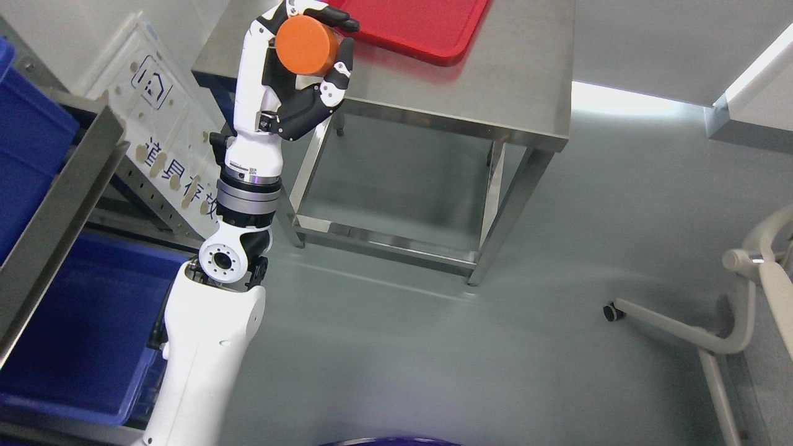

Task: Grab orange capacitor from left shelf to right desk
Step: 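Lower the held capacitor over the red tray with the left hand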

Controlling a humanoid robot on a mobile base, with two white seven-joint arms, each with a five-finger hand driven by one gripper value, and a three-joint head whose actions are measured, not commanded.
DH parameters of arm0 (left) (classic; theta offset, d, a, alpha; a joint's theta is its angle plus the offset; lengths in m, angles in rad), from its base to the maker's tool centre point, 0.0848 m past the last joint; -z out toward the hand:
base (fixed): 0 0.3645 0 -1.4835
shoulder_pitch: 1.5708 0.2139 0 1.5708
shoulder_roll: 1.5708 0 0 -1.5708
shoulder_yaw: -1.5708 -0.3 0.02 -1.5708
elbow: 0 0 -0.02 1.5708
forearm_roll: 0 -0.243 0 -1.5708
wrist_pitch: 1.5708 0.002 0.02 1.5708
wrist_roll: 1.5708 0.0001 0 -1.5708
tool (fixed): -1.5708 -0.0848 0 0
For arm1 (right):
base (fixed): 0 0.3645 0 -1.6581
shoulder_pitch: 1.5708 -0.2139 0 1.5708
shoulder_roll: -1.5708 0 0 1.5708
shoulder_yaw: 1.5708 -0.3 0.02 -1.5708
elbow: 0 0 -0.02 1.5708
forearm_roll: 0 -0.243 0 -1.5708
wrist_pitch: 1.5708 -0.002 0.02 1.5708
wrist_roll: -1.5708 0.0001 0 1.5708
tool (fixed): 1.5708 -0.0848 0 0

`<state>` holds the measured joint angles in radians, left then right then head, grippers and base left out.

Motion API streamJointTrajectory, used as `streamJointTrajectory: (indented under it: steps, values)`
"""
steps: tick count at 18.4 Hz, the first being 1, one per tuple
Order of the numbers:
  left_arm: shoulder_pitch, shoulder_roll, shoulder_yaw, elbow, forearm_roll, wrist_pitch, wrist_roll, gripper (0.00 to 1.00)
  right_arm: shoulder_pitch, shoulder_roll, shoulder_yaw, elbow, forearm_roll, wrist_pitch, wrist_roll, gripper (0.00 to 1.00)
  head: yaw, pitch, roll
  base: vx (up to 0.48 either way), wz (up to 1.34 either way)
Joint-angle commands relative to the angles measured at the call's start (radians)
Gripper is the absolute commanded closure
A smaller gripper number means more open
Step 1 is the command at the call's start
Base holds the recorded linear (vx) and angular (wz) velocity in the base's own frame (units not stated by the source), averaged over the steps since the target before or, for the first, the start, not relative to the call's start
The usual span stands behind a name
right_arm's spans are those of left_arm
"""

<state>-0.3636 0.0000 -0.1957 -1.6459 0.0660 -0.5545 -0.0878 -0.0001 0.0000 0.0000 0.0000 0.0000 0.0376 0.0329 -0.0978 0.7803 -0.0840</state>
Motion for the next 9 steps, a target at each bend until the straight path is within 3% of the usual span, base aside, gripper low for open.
streamJointTrajectory:
  steps: [1,7,9]
  values:
    - [-0.001,0.017,-0.024,0.0,0.0,0.059,0.0,0.97,0.014,-0.017,-0.011,-0.034,0.0,-0.001,-0.001,0.0,0.0,0.0,0.0,0.459,-0.05]
    - [-0.001,0.017,-0.014,0.006,-0.003,0.365,0.002,0.96,0.014,-0.017,-0.011,-0.034,0.0,-0.001,-0.001,0.0,0.0,0.0,0.0,0.406,-0.11]
    - [-0.001,0.017,-0.013,0.03,-0.008,0.412,0.003,0.96,0.014,-0.017,-0.011,-0.034,0.0,-0.001,-0.001,0.0,0.0,0.0,0.0,0.335,-0.15]
